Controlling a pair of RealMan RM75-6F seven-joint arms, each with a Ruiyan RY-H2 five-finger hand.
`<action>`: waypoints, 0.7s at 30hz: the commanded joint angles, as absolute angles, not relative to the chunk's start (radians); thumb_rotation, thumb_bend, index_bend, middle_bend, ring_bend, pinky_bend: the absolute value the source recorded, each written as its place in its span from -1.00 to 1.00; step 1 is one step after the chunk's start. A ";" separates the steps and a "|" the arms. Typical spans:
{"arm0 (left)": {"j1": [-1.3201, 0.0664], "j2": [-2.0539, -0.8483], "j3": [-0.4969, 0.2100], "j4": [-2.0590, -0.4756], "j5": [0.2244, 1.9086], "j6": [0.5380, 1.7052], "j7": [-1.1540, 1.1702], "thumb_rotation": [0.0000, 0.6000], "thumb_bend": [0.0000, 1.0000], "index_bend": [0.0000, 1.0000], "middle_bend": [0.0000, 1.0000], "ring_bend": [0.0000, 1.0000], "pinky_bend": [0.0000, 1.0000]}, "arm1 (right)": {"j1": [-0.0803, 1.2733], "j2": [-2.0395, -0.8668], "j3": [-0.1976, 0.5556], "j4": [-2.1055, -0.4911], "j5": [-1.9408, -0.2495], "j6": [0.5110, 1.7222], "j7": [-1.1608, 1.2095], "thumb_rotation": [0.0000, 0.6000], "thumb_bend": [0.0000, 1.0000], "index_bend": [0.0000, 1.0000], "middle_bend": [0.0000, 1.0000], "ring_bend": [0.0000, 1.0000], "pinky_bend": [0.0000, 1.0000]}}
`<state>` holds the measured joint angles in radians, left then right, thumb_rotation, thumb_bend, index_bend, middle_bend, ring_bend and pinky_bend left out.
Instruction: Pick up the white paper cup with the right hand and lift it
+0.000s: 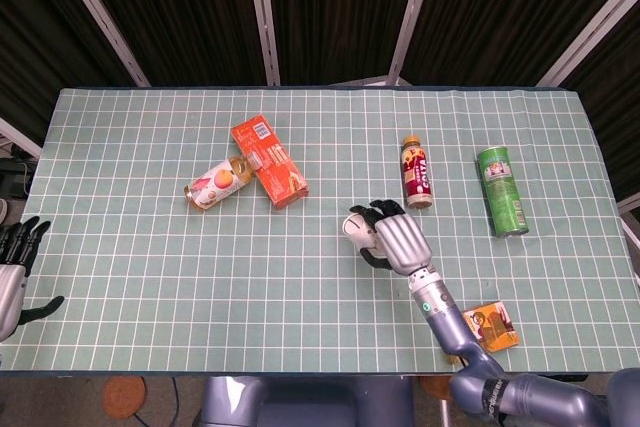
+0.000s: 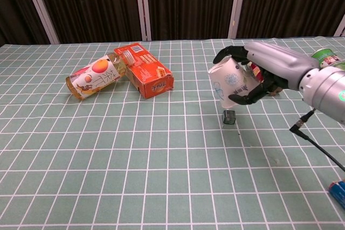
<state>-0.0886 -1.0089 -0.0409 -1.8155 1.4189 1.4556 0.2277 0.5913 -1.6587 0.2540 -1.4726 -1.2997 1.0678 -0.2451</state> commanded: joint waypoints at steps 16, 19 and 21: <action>-0.096 -1.013 -0.044 -1.811 1.400 1.440 0.234 1.00 -1.00 -1.00 -1.00 -1.00 -1.00 | 0.658 -1.780 0.297 -1.316 -1.167 1.014 -0.189 1.00 -0.46 -0.56 -0.28 -0.71 -0.63; -0.097 -1.013 -0.046 -1.810 1.396 1.437 0.233 1.00 -1.00 -1.00 -1.00 -1.00 -1.00 | 0.662 -1.791 0.304 -1.290 -1.158 1.017 -0.182 1.00 -0.46 -0.57 -0.29 -0.71 -0.63; -0.098 -1.013 -0.046 -1.810 1.394 1.436 0.232 1.00 -1.00 -1.00 -1.00 -1.00 -1.00 | 0.664 -1.795 0.307 -1.279 -1.154 1.018 -0.178 1.00 -0.46 -0.57 -0.29 -0.71 -0.63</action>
